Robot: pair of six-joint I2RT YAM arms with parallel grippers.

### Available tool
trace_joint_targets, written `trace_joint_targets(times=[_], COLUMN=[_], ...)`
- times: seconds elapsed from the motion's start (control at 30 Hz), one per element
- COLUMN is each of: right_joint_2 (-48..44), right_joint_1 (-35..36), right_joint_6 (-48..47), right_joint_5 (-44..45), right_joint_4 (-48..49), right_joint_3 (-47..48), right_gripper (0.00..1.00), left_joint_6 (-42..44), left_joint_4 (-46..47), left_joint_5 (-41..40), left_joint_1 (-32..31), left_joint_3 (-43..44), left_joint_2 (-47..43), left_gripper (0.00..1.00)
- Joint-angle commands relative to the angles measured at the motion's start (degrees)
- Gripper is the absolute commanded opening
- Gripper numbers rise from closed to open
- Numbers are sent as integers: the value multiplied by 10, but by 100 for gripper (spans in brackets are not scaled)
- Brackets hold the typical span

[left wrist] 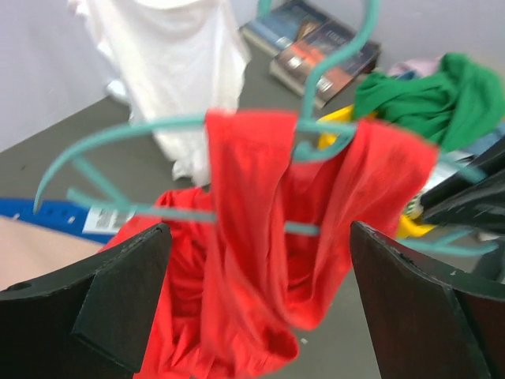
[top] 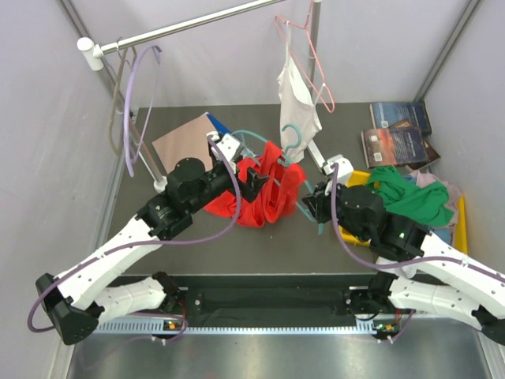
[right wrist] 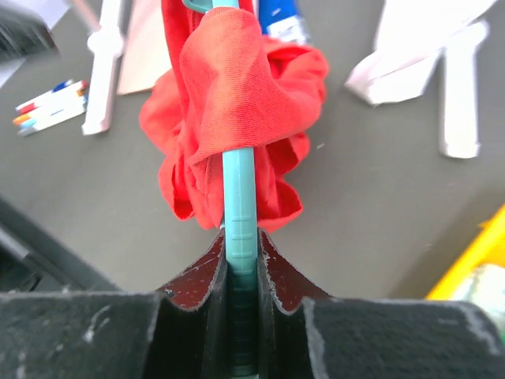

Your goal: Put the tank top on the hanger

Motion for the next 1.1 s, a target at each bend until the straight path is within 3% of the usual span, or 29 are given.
trace_joint_targets(times=[0.0, 0.17, 0.33, 0.73, 1.07], right_joint_2=[13, 61, 126, 325, 485], right_joint_1=[3, -16, -59, -222, -300], right_joint_6=[-29, -62, -98, -137, -130], right_joint_5=[77, 90, 82, -120, -216], right_joint_4=[3, -39, -47, -53, -74], right_joint_3=[99, 189, 311, 587, 776], right_gripper=[0, 0, 0, 0, 0], left_joint_6=[30, 57, 55, 52, 53], left_joint_4=[-37, -13, -9, -4, -4], left_joint_5=[-70, -142, -127, -134, -128], left_joint_1=[-2, 0, 7, 7, 7], left_joint_3=[6, -52, -71, -86, -87], left_joint_2=[3, 0, 7, -8, -10], left_gripper=[99, 99, 99, 99, 99])
